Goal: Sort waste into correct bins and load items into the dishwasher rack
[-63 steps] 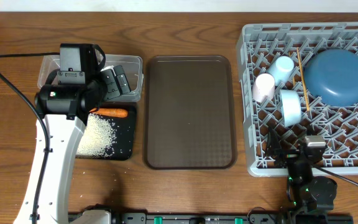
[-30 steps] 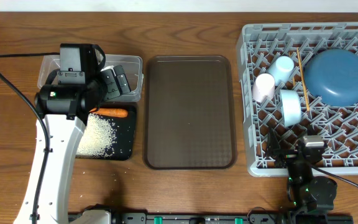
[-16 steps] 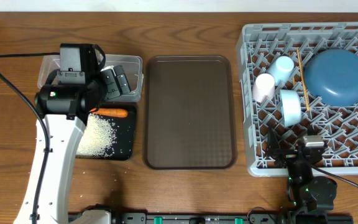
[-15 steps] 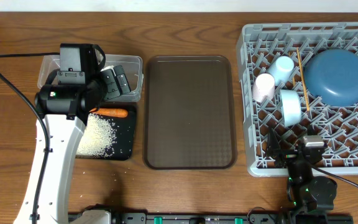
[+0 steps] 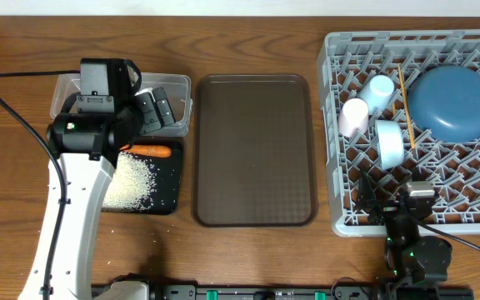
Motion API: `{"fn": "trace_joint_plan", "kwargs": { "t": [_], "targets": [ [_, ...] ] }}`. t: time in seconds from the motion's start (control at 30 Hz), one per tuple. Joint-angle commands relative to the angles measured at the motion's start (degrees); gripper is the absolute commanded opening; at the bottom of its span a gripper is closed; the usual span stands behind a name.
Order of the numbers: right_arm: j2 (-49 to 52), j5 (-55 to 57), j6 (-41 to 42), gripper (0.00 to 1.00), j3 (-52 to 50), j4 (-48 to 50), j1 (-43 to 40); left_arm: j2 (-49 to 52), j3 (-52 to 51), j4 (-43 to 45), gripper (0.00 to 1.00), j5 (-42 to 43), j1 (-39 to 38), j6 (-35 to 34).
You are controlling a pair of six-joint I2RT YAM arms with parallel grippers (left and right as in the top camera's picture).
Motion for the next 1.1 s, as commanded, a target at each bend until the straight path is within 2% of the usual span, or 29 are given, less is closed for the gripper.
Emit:
{"fn": "trace_joint_plan", "kwargs": {
  "t": [0.0, 0.37, 0.6, 0.87, 1.07],
  "targets": [
    [-0.5, 0.0, -1.1, 0.99, -0.1, -0.3, -0.6, 0.2, 0.6, -0.1, 0.98, -0.1, 0.3, 0.6],
    [-0.4, 0.0, -1.1, 0.99, -0.1, -0.3, -0.6, -3.1, 0.5, -0.1, 0.98, -0.1, 0.3, 0.6],
    [-0.4, 0.0, -1.1, 0.99, -0.1, -0.3, -0.6, -13.2, 0.3, -2.3, 0.98, -0.7, 0.3, 0.6],
    [-0.4, -0.1, -1.1, 0.99, -0.1, -0.3, -0.6, -27.5, -0.2, -9.1, 0.98, -0.7, 0.2, 0.6],
    [-0.4, 0.0, -1.1, 0.99, -0.1, -0.3, -0.6, -33.7, -5.4, -9.3, 0.98, -0.7, 0.2, 0.6]
  ]
}}
